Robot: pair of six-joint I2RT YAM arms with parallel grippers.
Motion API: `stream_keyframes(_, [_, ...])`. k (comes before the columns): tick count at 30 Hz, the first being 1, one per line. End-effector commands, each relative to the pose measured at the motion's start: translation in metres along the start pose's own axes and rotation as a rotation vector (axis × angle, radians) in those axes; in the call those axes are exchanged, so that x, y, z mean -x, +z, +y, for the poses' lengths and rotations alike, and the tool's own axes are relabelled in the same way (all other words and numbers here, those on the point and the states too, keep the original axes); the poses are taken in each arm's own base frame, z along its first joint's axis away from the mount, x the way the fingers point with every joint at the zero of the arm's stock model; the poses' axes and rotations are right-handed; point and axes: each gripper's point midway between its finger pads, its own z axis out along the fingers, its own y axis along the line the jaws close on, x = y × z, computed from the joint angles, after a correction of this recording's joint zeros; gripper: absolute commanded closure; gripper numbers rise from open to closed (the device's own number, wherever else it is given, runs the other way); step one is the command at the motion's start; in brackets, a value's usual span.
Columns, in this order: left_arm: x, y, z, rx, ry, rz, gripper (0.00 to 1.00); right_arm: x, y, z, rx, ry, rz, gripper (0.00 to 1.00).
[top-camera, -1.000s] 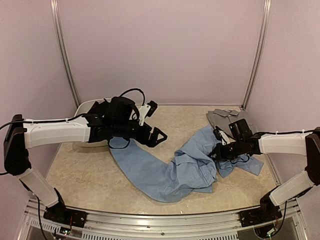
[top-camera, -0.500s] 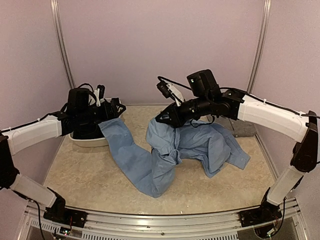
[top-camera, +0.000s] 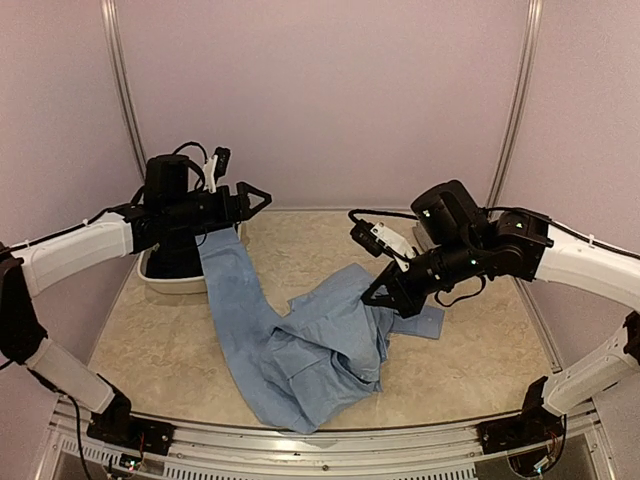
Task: Fold and stack the long sleeve shirts
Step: Flatten out the crumpled shirt at the center of the board.
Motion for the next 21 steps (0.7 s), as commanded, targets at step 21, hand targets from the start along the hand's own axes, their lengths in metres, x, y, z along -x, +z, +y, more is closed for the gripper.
stream_keyframes(21, [-0.178,0.153,-0.123,-0.653,0.357,0.422,0.01,-0.018,-0.040,-0.035,0.011,0.077,-0.083,1.00])
